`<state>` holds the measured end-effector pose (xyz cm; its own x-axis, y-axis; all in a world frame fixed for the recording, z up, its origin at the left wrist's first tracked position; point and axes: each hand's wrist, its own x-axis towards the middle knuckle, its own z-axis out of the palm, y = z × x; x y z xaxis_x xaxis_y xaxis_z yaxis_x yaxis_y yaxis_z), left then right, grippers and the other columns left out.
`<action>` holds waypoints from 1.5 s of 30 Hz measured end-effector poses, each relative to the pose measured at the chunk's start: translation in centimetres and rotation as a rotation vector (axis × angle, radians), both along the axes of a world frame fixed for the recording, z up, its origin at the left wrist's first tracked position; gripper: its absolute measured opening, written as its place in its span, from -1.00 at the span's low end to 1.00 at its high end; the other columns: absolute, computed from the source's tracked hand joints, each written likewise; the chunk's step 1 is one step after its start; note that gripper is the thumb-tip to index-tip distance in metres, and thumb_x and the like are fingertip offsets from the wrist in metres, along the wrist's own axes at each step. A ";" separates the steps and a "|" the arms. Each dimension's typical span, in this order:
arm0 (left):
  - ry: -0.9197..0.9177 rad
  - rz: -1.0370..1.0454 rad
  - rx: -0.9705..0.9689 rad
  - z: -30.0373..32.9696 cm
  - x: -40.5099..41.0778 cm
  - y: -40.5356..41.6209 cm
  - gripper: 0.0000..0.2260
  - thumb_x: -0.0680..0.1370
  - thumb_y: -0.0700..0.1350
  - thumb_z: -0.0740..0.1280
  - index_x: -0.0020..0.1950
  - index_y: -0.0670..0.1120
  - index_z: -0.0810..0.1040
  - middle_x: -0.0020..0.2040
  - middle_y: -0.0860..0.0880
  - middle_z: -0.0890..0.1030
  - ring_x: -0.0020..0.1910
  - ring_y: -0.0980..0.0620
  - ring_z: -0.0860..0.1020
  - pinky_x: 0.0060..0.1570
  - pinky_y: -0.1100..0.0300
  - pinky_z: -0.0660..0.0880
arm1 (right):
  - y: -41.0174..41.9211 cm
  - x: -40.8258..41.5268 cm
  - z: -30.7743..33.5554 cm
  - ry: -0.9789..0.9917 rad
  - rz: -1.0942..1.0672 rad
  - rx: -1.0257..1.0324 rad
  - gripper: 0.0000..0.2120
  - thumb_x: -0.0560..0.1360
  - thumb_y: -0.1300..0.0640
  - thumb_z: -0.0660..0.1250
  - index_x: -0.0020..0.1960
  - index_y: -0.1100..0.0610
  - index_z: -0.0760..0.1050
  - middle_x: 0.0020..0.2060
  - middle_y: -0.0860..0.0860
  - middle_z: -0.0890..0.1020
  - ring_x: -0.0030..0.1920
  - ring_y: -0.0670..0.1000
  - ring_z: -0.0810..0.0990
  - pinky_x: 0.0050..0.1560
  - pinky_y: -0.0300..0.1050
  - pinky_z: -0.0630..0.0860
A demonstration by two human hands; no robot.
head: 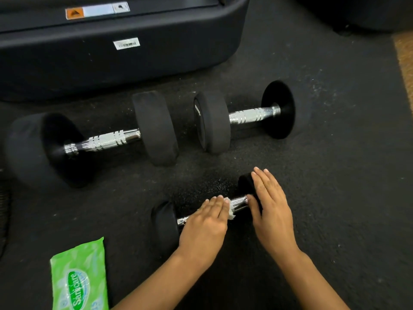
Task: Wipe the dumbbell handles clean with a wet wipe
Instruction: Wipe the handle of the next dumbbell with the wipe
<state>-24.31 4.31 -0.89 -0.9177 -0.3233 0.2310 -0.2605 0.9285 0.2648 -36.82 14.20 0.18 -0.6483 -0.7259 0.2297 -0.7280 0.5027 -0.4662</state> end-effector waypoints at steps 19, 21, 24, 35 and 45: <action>-0.448 0.181 0.796 2.8 -8.1 -3.9 -0.71 0.55 -0.02 0.30 -0.31 -0.15 0.56 -0.17 -0.22 0.61 -0.08 -0.15 0.56 -0.27 0.15 0.37 | -0.1 0.0 -0.4 0.007 -0.006 -0.025 -0.59 0.51 0.22 0.26 0.35 0.21 0.38 0.34 0.03 0.41 0.41 -0.09 0.19 0.39 -0.18 0.11; -0.375 0.173 0.659 2.7 -7.4 -3.0 -0.73 0.56 0.00 0.27 -0.26 -0.09 0.58 -0.24 -0.15 0.59 -0.14 -0.14 0.58 -0.26 0.15 0.43 | 0.0 -0.2 -0.4 0.010 0.010 -0.023 -0.59 0.52 0.20 0.24 0.35 0.21 0.38 0.34 0.03 0.41 0.41 -0.08 0.19 0.39 -0.20 0.09; -0.084 0.058 0.234 1.3 -5.3 -0.4 -0.78 0.54 -0.11 0.20 -0.14 -0.08 0.64 -0.23 -0.08 0.65 -0.25 -0.08 0.64 -0.28 0.10 0.57 | -0.4 -0.5 -0.4 0.019 0.028 -0.022 -0.59 0.54 0.11 0.11 0.34 0.24 0.39 0.33 0.06 0.43 0.41 -0.06 0.20 0.39 -0.18 0.09; 0.120 -0.101 0.029 -0.6 -3.5 0.4 -0.72 0.34 -0.31 0.40 0.05 -0.25 0.63 0.00 -0.18 0.66 -0.03 -0.04 0.65 -0.02 0.12 0.56 | -0.6 -0.5 -0.2 -0.019 0.022 -0.018 -0.61 0.54 0.14 0.14 0.34 0.22 0.39 0.34 0.06 0.43 0.41 -0.11 0.15 0.40 -0.22 0.04; 0.042 -0.061 0.085 -0.2 -3.9 0.5 -0.73 0.31 -0.26 0.50 0.00 -0.19 0.65 -0.08 -0.11 0.68 -0.13 0.00 0.66 -0.17 0.18 0.60 | -0.4 -0.5 0.0 -0.021 0.041 -0.013 -0.61 0.52 0.20 0.20 0.33 0.24 0.39 0.33 0.07 0.43 0.41 -0.13 0.13 0.41 -0.24 0.02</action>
<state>-28.17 4.79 -1.11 -0.9265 -0.2868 0.2436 -0.1907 0.9160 0.3529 -37.33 13.77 0.22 -0.6230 -0.7490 0.2257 -0.7376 0.4664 -0.4883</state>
